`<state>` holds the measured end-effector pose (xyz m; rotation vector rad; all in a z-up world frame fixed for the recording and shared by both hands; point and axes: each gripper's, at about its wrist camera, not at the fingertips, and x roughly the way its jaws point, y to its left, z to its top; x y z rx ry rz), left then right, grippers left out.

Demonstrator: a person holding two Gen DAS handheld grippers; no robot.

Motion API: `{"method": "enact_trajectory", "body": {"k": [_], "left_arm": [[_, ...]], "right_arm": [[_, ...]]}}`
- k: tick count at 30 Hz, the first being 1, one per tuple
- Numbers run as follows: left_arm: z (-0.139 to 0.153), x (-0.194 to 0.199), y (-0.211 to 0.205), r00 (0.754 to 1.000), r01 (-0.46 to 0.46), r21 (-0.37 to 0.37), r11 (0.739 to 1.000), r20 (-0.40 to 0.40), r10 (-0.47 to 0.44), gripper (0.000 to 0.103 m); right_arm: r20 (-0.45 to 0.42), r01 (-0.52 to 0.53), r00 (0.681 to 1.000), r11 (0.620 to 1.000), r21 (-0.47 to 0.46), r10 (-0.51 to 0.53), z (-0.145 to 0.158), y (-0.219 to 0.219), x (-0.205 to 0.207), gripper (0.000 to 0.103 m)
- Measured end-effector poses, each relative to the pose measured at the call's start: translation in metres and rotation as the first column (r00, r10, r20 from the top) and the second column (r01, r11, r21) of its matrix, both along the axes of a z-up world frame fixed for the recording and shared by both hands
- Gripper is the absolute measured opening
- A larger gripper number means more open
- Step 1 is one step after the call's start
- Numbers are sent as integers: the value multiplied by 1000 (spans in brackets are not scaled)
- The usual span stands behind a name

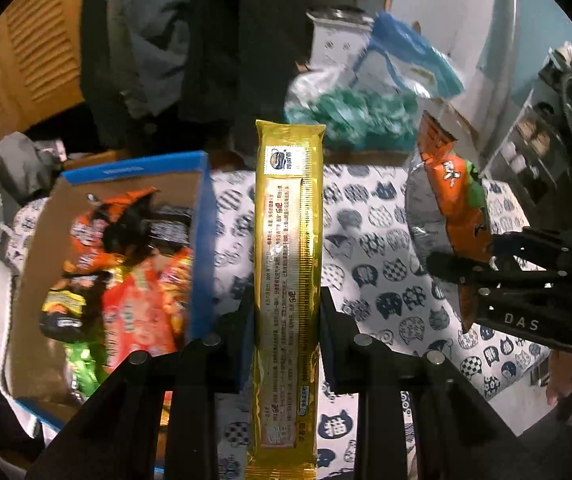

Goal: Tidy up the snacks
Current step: 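Carry the yellow bar in the left tool and orange-green bag in the right tool over the box, then open both tools to drop the yellow bar and orange-green bag into the box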

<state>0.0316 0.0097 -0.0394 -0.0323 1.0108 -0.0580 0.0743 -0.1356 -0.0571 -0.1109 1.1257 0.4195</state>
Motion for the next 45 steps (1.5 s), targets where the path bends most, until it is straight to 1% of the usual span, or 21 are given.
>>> {"method": "enact_trajectory", "body": {"k": [3,5,8,12,19,23,29,33,39,45], "left_arm": [[11,-4,14,999,-23,6,1000,39,23,28],[15,-7,24,997,-42,22,999,64,41,28],[19,-10,38,994,-69,26,997,83,67,28],[21,-14,58,992,-94,7,996,91,93,28],[23,-21,99,982,-164,-22,986,96,165,28],[23,-21,122,972,-210,-34,977,98,213,28],[21,-22,151,955,-277,-48,960,98,281,28],[16,-23,162,949,-297,-53,953,97,301,28],[2,-20,179,934,-346,-65,936,67,350,28],[-8,-15,189,920,-386,-82,919,35,389,29]], "right_arm": [[14,-19,1000,1000,20,19,9,16,3,51],[20,-37,999,999,35,37,14,30,4,51],[29,-68,997,996,55,67,22,51,7,51],[30,-102,995,991,83,100,28,78,11,51],[25,-148,989,982,113,146,32,119,16,51],[35,-174,985,977,126,171,35,141,17,51],[23,-210,978,965,156,209,36,176,18,51],[20,-241,970,958,155,241,33,200,17,51],[-42,-263,961,948,180,274,15,224,19,51],[-105,-242,957,945,219,269,-1,228,25,53]]}}
